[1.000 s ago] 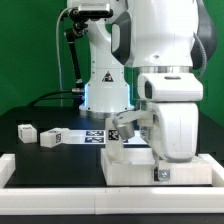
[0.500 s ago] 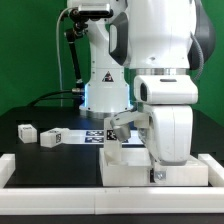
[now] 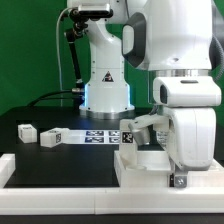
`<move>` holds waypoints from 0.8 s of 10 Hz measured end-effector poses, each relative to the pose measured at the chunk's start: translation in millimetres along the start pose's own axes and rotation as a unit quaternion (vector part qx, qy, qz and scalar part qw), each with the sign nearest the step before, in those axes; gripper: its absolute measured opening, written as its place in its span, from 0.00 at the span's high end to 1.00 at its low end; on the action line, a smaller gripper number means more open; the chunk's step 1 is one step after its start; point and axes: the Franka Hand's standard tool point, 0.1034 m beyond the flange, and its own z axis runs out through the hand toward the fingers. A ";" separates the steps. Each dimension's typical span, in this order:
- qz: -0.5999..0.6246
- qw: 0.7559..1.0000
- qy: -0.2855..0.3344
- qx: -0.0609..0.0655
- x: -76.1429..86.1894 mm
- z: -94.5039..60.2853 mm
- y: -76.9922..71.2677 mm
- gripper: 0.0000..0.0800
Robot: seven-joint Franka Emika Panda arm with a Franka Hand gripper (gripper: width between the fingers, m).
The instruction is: Assemble square table
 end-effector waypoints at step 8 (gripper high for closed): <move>0.000 1.000 -0.003 0.015 -1.9 0.7 -8.0 0.26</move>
Offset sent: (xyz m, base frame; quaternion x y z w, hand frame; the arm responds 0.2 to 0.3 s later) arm 0.0000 0.0000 0.0000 0.0000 0.0000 0.0000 1.0000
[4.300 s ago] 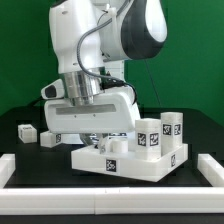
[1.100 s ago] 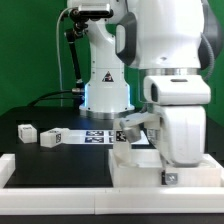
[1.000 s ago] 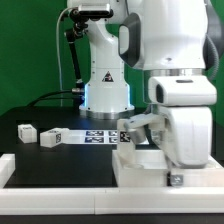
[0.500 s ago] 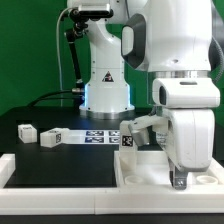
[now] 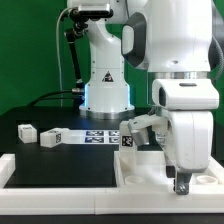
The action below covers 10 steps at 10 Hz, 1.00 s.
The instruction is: Assemble square table
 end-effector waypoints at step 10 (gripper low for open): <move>0.045 0.999 -0.025 0.001 -42.5 -67.2 -9.7 0.19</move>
Offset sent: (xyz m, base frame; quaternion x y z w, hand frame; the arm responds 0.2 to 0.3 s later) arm 0.0000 0.0000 0.0000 0.0000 0.0000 0.0000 1.0000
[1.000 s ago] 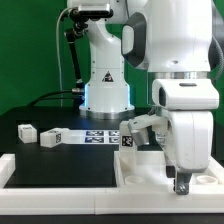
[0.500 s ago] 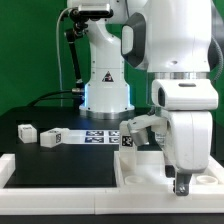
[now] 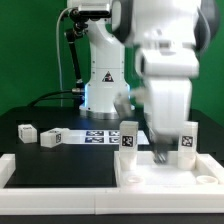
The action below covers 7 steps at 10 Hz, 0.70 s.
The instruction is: Assemble square table
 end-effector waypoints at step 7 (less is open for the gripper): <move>0.195 0.981 0.003 -0.003 -15.1 -8.0 7.7 0.19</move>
Offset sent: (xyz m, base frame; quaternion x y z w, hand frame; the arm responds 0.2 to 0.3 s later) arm 0.0000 0.0000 0.0000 0.0000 0.0000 0.1938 0.9810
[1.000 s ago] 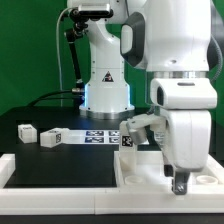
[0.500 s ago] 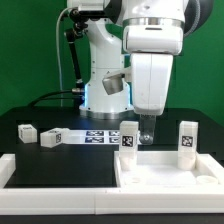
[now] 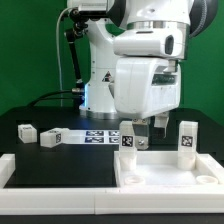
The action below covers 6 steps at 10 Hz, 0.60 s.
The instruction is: Assemble square table
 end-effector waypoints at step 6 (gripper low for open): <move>0.175 0.984 0.003 0.013 -65.0 -24.1 1.8 0.19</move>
Offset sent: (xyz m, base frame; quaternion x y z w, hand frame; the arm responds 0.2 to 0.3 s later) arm -0.0451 -0.0711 0.0161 0.0259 0.0031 0.1149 0.9930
